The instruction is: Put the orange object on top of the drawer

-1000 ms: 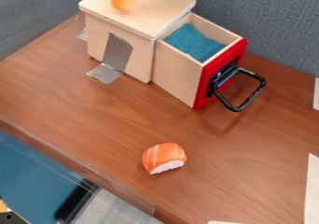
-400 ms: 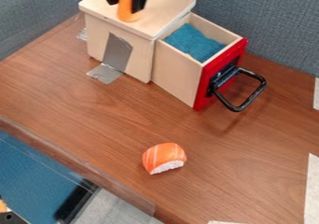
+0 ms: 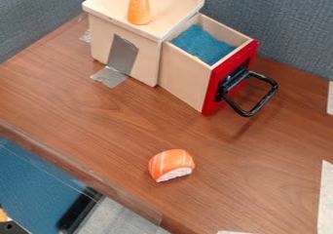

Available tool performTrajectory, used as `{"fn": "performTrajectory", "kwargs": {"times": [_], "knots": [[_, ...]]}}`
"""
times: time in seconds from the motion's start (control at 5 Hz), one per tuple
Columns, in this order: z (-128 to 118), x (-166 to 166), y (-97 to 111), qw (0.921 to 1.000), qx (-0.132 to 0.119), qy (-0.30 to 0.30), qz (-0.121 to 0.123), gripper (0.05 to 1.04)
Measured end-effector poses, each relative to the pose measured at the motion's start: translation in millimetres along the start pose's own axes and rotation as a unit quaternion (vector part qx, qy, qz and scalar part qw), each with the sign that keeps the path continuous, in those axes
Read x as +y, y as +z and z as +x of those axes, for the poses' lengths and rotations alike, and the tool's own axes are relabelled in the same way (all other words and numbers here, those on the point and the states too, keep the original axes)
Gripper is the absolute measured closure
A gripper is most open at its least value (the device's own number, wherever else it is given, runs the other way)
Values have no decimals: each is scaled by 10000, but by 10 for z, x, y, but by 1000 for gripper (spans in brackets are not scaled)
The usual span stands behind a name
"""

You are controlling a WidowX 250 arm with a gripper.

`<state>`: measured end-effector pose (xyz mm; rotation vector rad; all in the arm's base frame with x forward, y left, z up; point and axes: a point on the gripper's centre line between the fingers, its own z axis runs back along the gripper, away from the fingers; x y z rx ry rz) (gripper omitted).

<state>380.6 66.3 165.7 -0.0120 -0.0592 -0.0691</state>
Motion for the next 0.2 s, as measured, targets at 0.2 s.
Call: {"fn": "performTrajectory", "kwargs": {"times": [0.2], "knots": [[-58, -114, 125, 9997, -177, -178, 37, 83]]}}
